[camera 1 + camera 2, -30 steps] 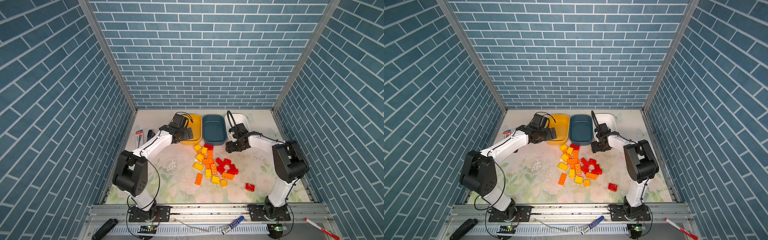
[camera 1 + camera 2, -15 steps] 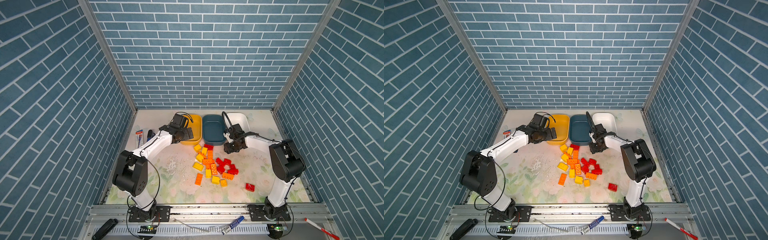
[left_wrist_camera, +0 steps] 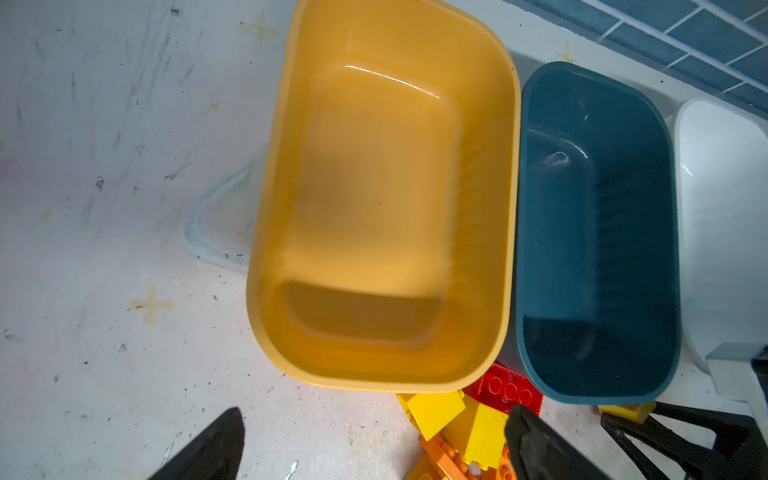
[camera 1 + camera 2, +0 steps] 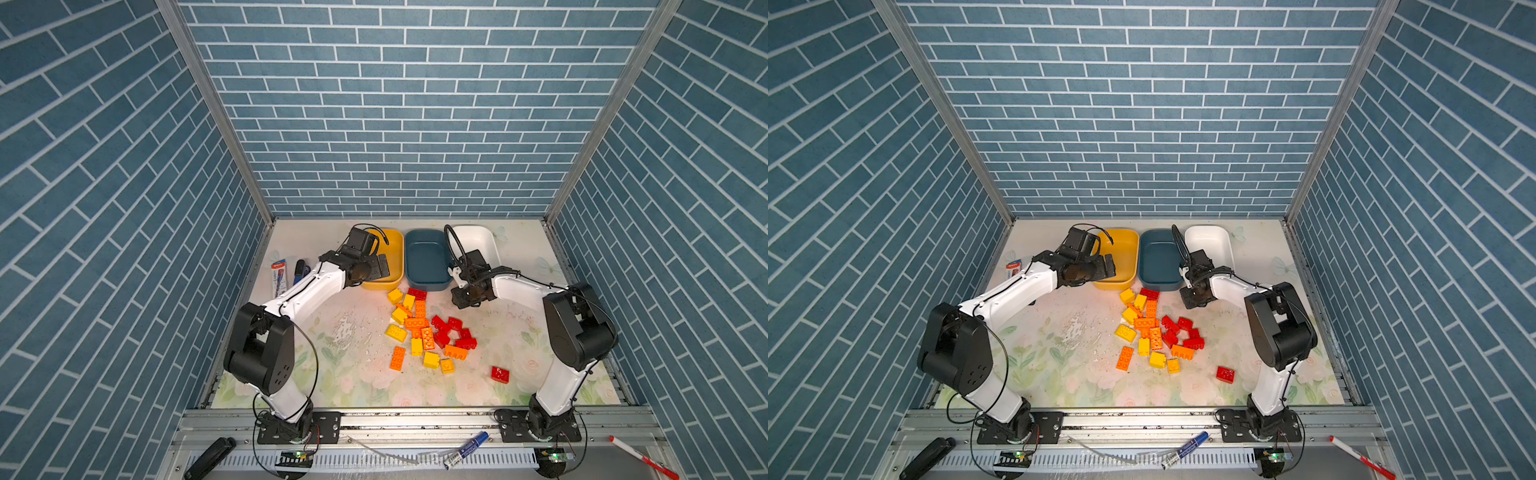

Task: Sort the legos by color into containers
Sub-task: 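Lower the right gripper and grasp a yellow brick beside the teal tub, then carry the yellow brick into the white tub and release it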

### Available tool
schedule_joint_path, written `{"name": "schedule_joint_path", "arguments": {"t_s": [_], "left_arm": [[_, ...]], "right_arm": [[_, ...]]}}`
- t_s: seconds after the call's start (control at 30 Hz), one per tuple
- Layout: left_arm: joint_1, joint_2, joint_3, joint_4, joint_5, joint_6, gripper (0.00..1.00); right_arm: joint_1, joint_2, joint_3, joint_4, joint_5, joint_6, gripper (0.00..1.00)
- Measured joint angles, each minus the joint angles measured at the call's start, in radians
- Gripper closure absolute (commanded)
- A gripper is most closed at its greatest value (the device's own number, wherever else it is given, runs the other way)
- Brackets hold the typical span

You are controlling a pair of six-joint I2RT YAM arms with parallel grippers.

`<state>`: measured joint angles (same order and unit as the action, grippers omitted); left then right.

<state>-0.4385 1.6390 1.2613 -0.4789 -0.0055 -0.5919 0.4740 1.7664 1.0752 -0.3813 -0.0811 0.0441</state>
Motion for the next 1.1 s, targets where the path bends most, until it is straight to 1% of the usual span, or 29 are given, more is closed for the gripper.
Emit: {"name": "schedule_joint_path", "arguments": {"t_s": [0.13,0.27,0.37,0.47,0.6,0.8,0.87,0.93,1.03,1.1], "left_arm": [[-0.034,-0.014,0.000,0.006,-0.019,-0.003,0.01],[-0.068,-0.018,0.000,0.022,-0.039,-0.007,0.01],[-0.090,-0.024,-0.012,0.061,-0.042,-0.004,0.01],[-0.102,-0.065,-0.070,0.121,-0.034,-0.002,0.01],[-0.104,-0.134,-0.138,0.173,-0.027,-0.002,0.01],[-0.103,-0.208,-0.162,0.203,-0.042,0.035,0.01],[-0.103,-0.232,-0.175,0.208,-0.045,0.055,0.01],[-0.103,-0.247,-0.185,0.208,-0.044,0.070,0.01],[-0.103,-0.254,-0.200,0.211,-0.034,0.084,0.01],[-0.104,-0.253,-0.213,0.217,-0.023,0.088,0.01]], "right_arm": [[0.000,-0.116,-0.046,0.000,-0.030,-0.006,0.71],[-0.009,-0.218,-0.058,0.017,-0.050,-0.008,0.71],[-0.029,-0.261,-0.058,0.058,-0.069,0.003,0.71],[-0.069,-0.259,-0.049,0.081,-0.068,0.038,0.71],[-0.126,-0.181,0.019,0.070,-0.039,0.090,0.71],[-0.168,0.042,0.244,0.005,0.056,0.105,0.69],[-0.169,0.118,0.321,-0.018,0.091,0.100,0.67],[-0.169,0.175,0.379,-0.040,0.115,0.092,0.62],[-0.168,0.242,0.462,-0.082,0.142,0.086,0.48],[-0.167,0.255,0.492,-0.098,0.146,0.088,0.42]]}}
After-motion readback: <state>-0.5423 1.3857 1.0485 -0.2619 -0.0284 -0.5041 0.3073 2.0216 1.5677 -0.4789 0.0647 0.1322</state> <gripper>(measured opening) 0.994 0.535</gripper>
